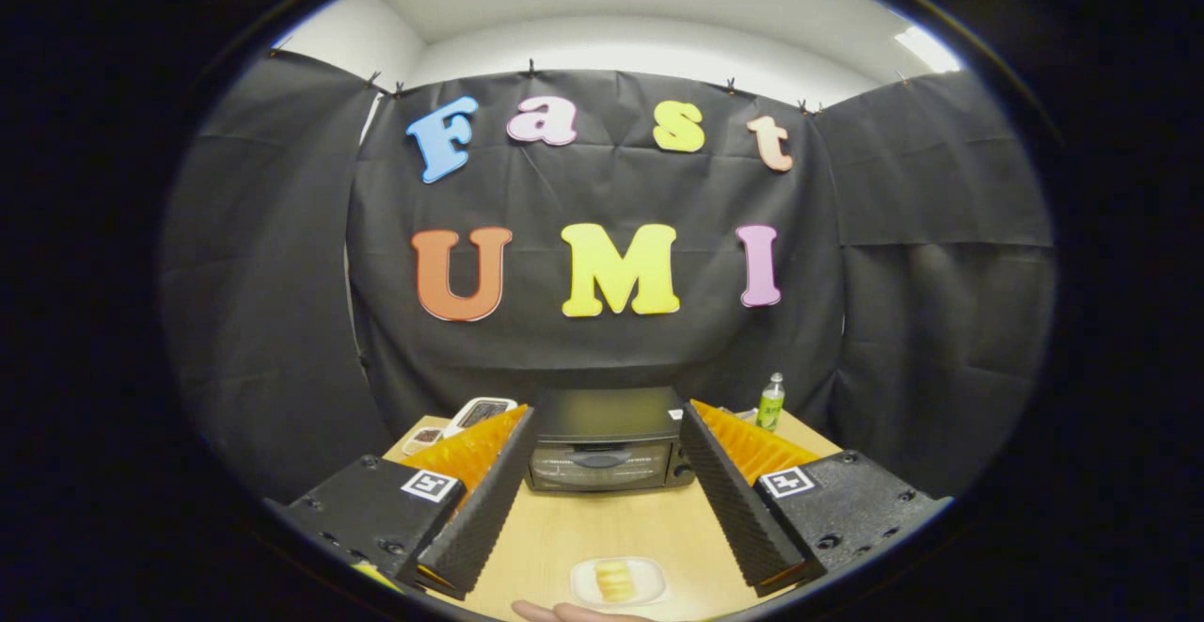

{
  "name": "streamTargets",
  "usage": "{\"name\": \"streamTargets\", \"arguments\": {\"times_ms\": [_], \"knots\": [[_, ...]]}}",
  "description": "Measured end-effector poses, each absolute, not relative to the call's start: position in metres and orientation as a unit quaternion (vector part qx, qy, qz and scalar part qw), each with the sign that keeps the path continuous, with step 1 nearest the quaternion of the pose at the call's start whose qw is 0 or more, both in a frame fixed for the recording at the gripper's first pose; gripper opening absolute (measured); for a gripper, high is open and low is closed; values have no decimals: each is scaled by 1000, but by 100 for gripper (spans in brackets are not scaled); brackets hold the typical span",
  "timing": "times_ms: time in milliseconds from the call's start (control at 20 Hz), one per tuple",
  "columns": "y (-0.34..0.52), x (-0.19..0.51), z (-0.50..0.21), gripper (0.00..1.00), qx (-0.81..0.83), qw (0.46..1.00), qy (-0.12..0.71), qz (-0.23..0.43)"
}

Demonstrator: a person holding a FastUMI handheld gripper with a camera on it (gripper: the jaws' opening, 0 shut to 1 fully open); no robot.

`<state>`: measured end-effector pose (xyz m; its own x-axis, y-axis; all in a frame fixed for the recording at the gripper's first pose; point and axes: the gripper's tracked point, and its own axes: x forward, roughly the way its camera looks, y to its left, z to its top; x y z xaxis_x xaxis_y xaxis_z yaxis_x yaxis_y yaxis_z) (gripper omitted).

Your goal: Open the toaster oven, put the food inside, and close the toaster oven door.

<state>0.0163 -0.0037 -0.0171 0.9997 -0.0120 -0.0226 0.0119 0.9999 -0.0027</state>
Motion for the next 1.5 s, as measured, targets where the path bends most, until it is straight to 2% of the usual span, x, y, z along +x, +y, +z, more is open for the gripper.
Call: {"name": "streamTargets", "arguments": {"times_ms": [400,600,850,1100,1500], "knots": [[7,85,-35,100,-15,1000,-1,13],[18,133,-75,100,-32,999,28,33],[10,200,-139,100,-1,996,91,-2],[-8,260,-169,100,-12,993,115,-23],[0,311,-219,100,-18,981,192,-4]]}}
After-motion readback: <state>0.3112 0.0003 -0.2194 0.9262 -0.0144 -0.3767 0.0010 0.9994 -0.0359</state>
